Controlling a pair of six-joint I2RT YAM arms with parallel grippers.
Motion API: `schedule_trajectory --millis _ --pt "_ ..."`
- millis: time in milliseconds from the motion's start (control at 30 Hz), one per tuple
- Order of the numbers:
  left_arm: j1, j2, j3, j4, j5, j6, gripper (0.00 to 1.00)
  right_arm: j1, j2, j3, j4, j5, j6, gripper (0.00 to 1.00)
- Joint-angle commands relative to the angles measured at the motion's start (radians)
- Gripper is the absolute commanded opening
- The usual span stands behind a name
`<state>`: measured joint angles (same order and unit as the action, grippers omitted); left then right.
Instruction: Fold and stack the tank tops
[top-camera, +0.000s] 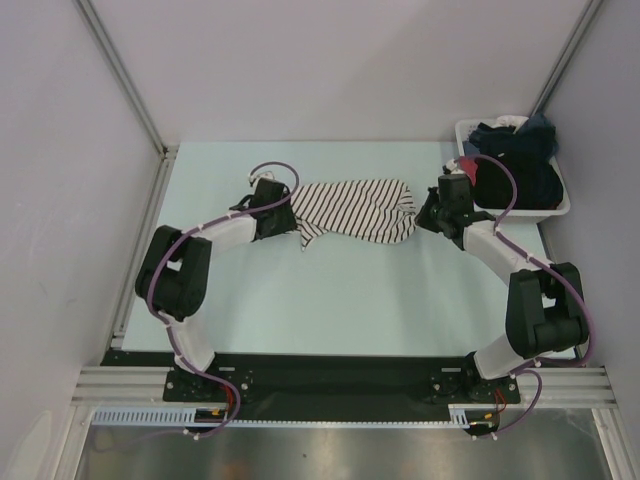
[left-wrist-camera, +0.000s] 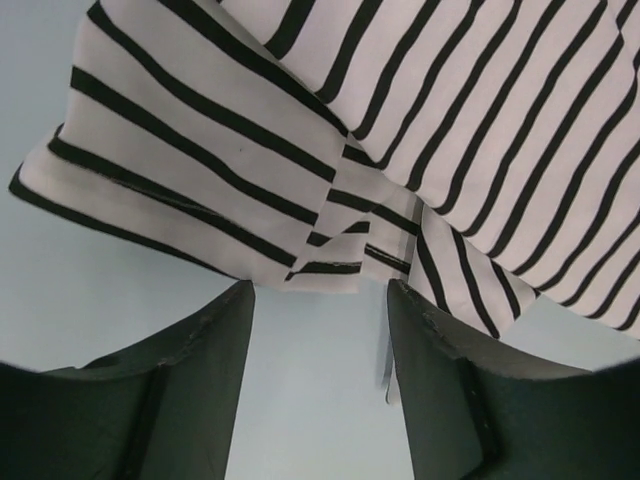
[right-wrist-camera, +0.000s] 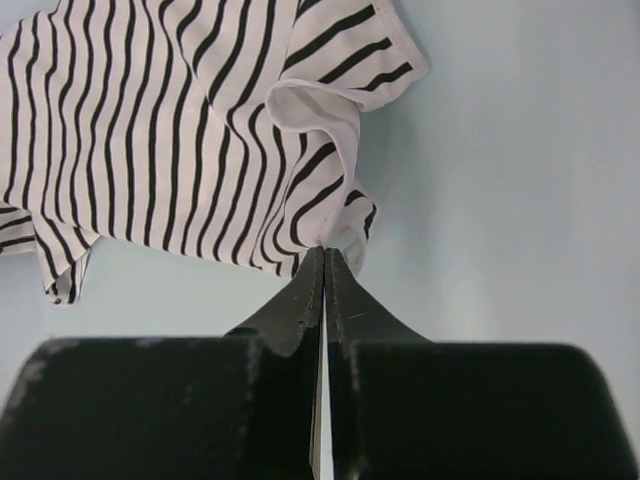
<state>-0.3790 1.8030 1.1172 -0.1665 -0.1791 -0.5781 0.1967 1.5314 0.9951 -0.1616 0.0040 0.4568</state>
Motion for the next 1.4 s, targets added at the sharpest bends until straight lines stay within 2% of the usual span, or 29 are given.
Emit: schedule_trajectory --millis 0,133,167,233,267,300,500,667,933,1033,1100,1200,1300,1367 --pt "0.005 0.045 0.084 -0.031 -0.017 -0.016 0.61 0.001 0.006 0.0 0.039 -0.05 0.011 0.0" --pt "0.015 0.085 0.113 -0.044 -0.016 -0.023 0.46 0.001 0.007 -0.001 0.042 -0.062 0.01 0.0" --pt "0.017 0.087 0.113 -0.042 -0.013 -0.022 0.35 0.001 0.006 -0.001 0.045 -0.059 0.01 0.0" --pt "0.022 0.079 0.11 -0.045 -0.017 -0.02 0.23 0.001 0.004 -0.003 0.043 -0.053 0.008 0.0" --pt "0.023 0.075 0.112 -0.053 -0.032 -0.017 0.05 0.001 0.006 -0.004 0.043 -0.052 0.008 0.0" --pt "0.025 0.067 0.11 -0.062 -0.046 -0.008 0.0 0.0 0.006 -0.004 0.043 -0.049 0.008 0.0" --pt "0.028 -0.049 0.089 -0.123 -0.106 0.049 0.0 0.001 -0.022 -0.013 0.048 -0.044 0.01 0.0" --pt "0.029 -0.243 0.018 -0.163 -0.109 0.073 0.01 0.0 -0.086 -0.012 0.018 -0.061 0.005 0.0" --pt "0.037 -0.629 -0.147 -0.226 -0.08 0.064 0.0 -0.005 -0.396 -0.009 -0.159 -0.049 -0.006 0.0" --pt "0.037 -0.78 -0.189 -0.254 -0.056 0.052 0.0 -0.006 -0.563 0.029 -0.252 -0.03 0.0 0.0" --pt "0.037 -0.865 -0.182 -0.277 -0.059 0.05 0.0 -0.006 -0.606 0.086 -0.279 -0.013 0.003 0.0" --pt "0.037 -0.935 -0.137 -0.333 -0.092 0.053 0.0 -0.006 -0.616 0.169 -0.311 0.056 -0.004 0.0" --pt "0.04 -0.95 -0.09 -0.381 -0.108 0.055 0.0 -0.014 -0.536 0.244 -0.342 0.145 -0.026 0.0" --pt "0.048 -0.95 -0.079 -0.396 -0.106 0.054 0.0 -0.051 -0.489 0.27 -0.352 0.133 -0.03 0.0"
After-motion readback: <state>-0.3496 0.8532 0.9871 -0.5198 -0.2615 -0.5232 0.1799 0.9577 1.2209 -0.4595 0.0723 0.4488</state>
